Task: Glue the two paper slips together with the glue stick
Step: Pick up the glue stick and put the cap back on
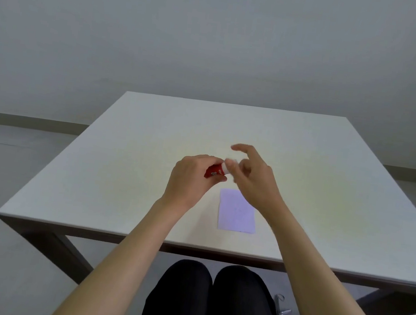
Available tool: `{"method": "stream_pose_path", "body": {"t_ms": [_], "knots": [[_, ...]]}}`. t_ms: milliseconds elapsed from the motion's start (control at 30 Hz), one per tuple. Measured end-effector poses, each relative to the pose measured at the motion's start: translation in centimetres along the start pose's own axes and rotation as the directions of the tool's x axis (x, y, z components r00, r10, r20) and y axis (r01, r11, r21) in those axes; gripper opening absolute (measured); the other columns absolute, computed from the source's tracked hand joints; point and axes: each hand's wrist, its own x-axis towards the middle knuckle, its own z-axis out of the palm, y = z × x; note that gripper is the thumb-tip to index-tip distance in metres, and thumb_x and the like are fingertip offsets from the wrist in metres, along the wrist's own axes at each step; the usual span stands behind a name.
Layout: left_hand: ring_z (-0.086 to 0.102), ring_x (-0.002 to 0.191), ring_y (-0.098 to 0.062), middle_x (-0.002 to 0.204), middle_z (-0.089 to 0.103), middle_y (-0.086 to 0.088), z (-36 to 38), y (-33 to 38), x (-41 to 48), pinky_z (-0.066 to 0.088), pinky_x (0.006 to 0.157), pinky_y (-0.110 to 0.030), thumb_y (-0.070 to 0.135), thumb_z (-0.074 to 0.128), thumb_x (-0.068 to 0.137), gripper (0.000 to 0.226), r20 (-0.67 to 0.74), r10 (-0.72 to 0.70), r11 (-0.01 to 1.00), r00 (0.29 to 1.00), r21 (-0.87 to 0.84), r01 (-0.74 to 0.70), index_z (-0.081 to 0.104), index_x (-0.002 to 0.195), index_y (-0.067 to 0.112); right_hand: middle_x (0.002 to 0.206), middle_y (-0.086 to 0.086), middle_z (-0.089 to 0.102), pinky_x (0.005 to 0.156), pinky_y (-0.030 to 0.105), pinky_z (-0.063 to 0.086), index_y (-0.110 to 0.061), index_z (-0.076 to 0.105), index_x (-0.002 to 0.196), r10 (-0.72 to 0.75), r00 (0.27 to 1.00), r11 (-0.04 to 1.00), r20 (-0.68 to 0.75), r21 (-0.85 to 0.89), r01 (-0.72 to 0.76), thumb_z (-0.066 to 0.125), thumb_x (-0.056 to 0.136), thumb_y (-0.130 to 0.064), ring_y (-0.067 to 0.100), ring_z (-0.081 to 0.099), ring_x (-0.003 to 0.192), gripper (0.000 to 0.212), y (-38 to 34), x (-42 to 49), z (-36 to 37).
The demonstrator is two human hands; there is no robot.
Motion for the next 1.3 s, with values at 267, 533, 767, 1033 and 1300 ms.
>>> {"method": "stream_pose_path", "body": {"t_ms": [267, 533, 767, 1033, 1300], "knots": [[0.057, 0.063, -0.019, 0.071, 0.07, 0.003, 0.2, -0.7, -0.4, 0.048, 0.065, -0.031, 0.022, 0.076, 0.077, 0.021, 0.035, -0.047, 0.998, 0.998, -0.047, 0.049, 0.074, 0.096, 0.016, 0.059, -0.001, 0.054, 0.05, 0.029, 0.034, -0.012, 0.056, 0.079, 0.048, 0.998, 0.943, -0.041, -0.328, -0.059, 0.049, 0.084, -0.06, 0.02, 0.048, 0.057, 0.049, 0.0, 0.8, 0.1], [0.057, 0.059, -0.009, 0.064, 0.064, 0.011, 0.6, -1.6, -0.4, 0.045, 0.064, -0.029, 0.021, 0.076, 0.076, 0.014, 0.119, -0.133, 0.987, 0.984, -0.076, 0.142, 0.072, 0.089, 0.015, 0.055, 0.002, 0.046, 0.047, 0.029, 0.028, -0.013, 0.045, 0.063, 0.031, 0.997, 0.842, -0.065, -0.536, -0.061, 0.044, 0.085, -0.064, 0.024, 0.043, 0.054, 0.056, 0.1, 1.2, 0.6], [0.067, 0.077, -0.021, 0.084, 0.075, -0.001, 0.4, -2.4, 0.3, 0.053, 0.077, -0.038, 0.019, 0.076, 0.075, 0.024, 0.124, -0.143, 0.986, 0.982, -0.067, 0.152, 0.072, 0.099, 0.014, 0.054, -0.004, 0.043, 0.049, 0.028, 0.029, -0.013, 0.05, 0.069, -0.013, 0.999, 0.932, 0.047, -0.362, 0.029, 0.05, 0.09, -0.047, 0.018, 0.04, 0.053, 0.04, 0.0, 1.6, 0.7], [0.061, 0.056, 0.01, 0.064, 0.067, -0.001, 0.4, -5.8, 2.5, 0.041, 0.058, -0.001, 0.01, 0.07, 0.079, 0.014, -0.08, -0.451, 0.837, 0.889, -0.383, 0.391, 0.058, 0.085, 0.008, 0.045, -0.008, 0.042, 0.05, 0.028, 0.031, -0.024, 0.048, 0.068, 0.039, 0.999, 0.951, -0.022, -0.306, -0.044, 0.047, 0.094, -0.044, 0.011, 0.041, 0.048, 0.033, 1.0, 0.9, 0.5], [0.063, 0.058, 0.01, 0.062, 0.069, -0.001, 1.9, -8.6, 2.5, 0.039, 0.057, 0.0, 0.012, 0.071, 0.078, 0.017, -0.065, -0.469, 0.825, 0.881, -0.389, 0.411, 0.055, 0.083, 0.009, 0.048, -0.01, 0.044, 0.058, 0.031, 0.039, -0.015, 0.061, 0.095, 0.041, 0.998, 0.965, -0.051, -0.258, -0.052, 0.051, 0.094, -0.029, 0.01, 0.045, 0.05, 0.017, 1.7, 0.4, -0.7]]}}
